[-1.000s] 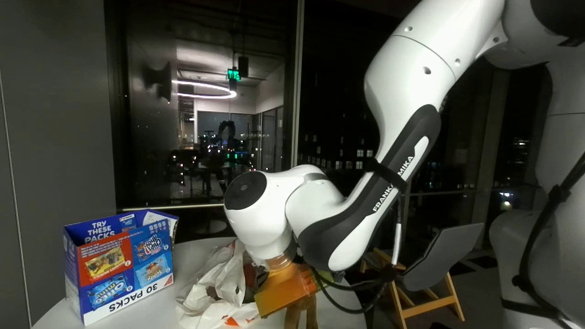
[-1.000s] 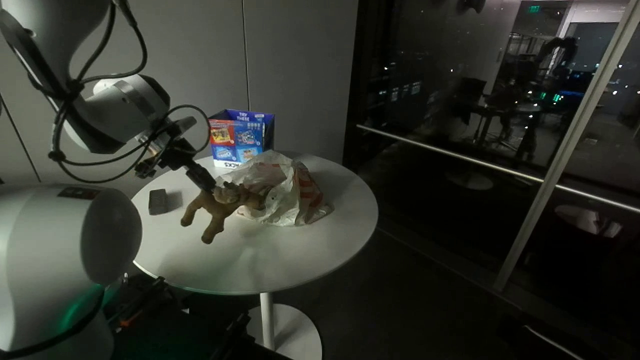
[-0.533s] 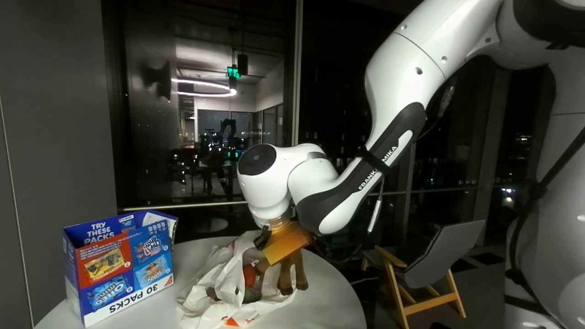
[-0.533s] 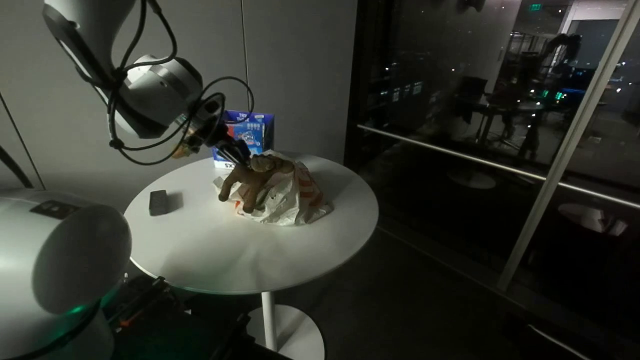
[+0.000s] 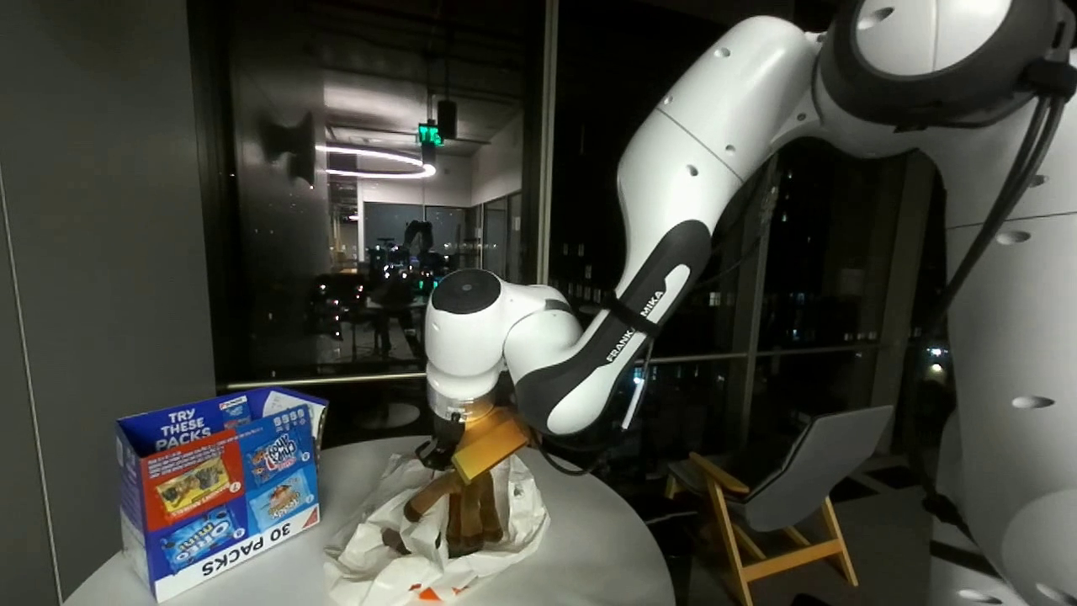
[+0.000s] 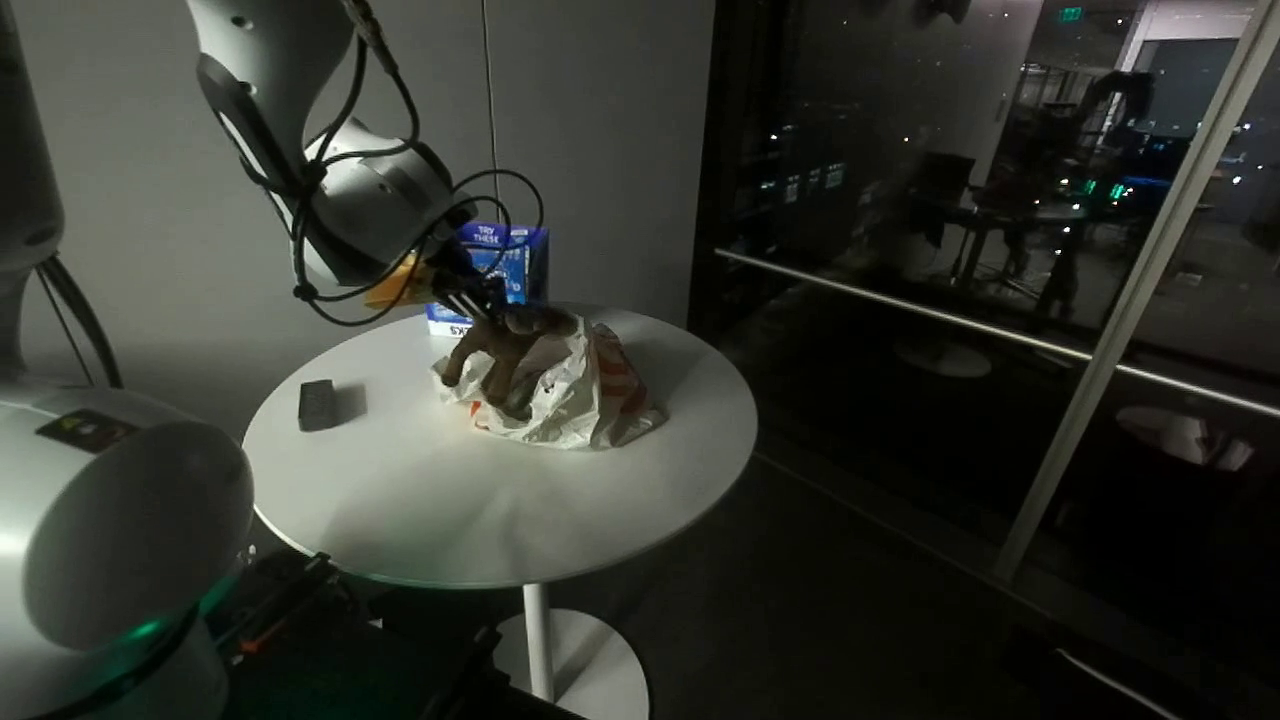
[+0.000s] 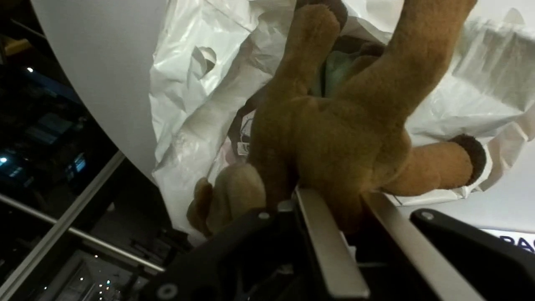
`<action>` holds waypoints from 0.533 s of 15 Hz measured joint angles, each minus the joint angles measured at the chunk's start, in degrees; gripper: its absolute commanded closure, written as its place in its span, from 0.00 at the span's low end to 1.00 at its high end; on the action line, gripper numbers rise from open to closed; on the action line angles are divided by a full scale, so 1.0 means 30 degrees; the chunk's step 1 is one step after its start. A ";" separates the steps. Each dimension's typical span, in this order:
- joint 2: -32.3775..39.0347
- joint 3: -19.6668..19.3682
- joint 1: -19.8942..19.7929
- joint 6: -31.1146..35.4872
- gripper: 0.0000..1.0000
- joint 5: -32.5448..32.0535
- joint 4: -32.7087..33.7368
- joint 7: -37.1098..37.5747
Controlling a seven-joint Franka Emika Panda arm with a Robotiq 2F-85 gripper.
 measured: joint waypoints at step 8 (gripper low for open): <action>0.1839 -0.0152 -0.0861 0.3454 0.82 0.0001 0.0615 -0.1713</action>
